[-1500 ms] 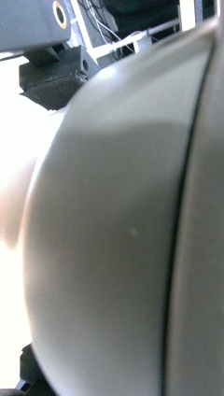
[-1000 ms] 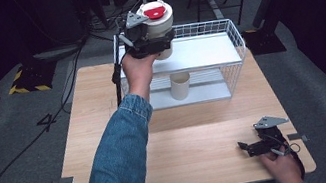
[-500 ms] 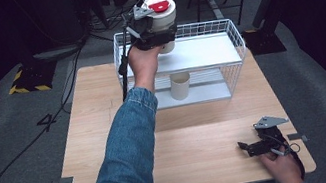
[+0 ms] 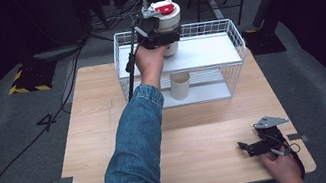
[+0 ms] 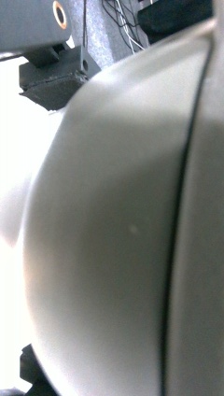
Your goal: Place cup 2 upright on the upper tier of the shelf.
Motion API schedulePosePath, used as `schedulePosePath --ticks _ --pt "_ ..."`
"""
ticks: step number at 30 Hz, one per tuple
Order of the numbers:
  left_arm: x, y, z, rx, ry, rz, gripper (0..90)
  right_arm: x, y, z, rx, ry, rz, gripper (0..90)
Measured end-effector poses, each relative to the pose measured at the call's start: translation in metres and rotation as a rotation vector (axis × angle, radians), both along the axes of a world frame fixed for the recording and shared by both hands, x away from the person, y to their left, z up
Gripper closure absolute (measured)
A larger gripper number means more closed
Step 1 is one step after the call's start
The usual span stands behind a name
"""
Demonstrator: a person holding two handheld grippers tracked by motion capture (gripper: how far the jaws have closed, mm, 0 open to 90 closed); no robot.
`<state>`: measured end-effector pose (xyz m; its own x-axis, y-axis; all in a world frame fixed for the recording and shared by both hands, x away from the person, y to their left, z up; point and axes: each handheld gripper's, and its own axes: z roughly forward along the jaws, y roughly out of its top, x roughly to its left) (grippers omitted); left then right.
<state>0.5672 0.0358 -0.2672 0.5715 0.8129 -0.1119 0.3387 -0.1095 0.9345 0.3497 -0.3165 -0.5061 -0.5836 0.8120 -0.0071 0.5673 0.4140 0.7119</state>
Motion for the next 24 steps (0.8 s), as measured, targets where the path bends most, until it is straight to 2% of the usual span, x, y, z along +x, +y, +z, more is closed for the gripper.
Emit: schedulePosePath --ticks 10,18,24 --pt "0.005 -0.007 -0.011 0.007 0.032 -0.006 9.3 0.000 0.000 0.000 0.001 0.001 0.000 0.6" --pt "0.003 -0.009 -0.012 0.010 0.021 -0.005 9.3 0.000 0.000 0.000 0.001 0.002 -0.001 0.6" --pt "0.000 -0.012 -0.014 0.037 -0.003 -0.004 9.3 0.000 0.000 0.000 0.001 0.001 0.000 0.6"
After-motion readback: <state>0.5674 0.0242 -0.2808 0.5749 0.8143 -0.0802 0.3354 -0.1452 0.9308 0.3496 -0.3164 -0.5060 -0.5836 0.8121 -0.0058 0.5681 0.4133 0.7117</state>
